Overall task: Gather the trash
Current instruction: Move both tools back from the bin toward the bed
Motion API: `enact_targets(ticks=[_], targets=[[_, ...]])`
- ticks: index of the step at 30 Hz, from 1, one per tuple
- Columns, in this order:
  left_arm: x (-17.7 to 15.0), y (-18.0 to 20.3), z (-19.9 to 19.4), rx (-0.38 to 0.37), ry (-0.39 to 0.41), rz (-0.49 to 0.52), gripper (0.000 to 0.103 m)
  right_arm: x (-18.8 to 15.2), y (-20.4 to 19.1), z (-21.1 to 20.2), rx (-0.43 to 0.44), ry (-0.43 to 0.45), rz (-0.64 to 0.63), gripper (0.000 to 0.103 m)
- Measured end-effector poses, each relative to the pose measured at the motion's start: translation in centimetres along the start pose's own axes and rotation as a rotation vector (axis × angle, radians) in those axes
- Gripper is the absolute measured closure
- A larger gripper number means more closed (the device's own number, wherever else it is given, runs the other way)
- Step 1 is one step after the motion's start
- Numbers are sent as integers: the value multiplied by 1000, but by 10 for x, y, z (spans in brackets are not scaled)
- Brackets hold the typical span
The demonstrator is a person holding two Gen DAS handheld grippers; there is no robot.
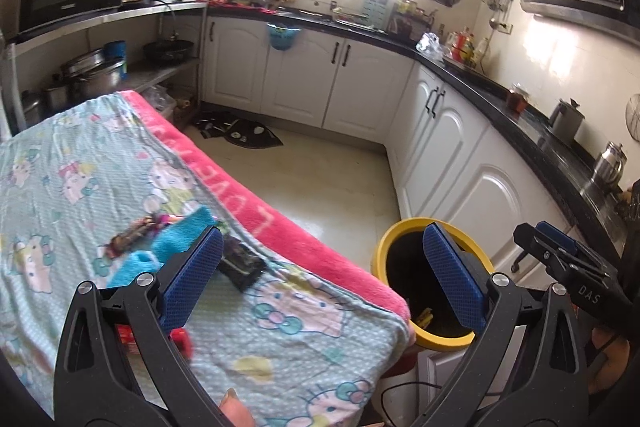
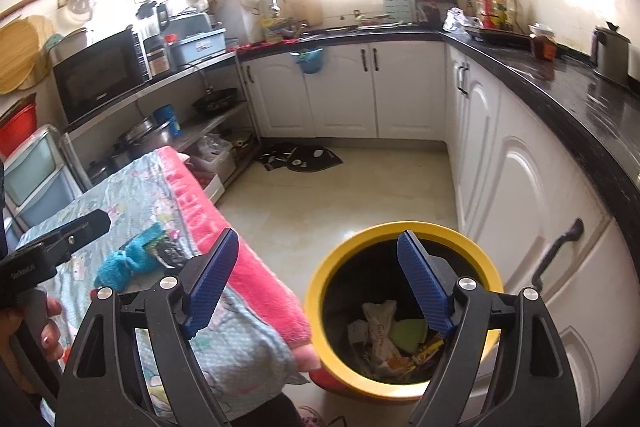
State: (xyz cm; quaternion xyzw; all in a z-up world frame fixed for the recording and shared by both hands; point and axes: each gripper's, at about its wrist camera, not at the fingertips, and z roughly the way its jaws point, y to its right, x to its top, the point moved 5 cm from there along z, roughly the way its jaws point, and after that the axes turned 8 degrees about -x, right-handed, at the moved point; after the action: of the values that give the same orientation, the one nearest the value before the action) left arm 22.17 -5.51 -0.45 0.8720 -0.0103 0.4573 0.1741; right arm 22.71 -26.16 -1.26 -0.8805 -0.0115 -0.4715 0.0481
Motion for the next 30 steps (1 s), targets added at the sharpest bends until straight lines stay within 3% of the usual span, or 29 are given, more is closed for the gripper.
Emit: enact_targets(ticks=[10,20,26,30], targets=[[5,-50,-32,92,37,-42,11,9,-59,2,86,14,-79,24],[9,-126,-58,229,61,-99,11,12,-124,21,173,-1,-176,24],[4,-176,-52,295,23,-153,11,2,-163,43,214,-40,-254,24],[-2,-204,-40,296,-18,-202,11,-10,-184,65,226,-85,-309,24]])
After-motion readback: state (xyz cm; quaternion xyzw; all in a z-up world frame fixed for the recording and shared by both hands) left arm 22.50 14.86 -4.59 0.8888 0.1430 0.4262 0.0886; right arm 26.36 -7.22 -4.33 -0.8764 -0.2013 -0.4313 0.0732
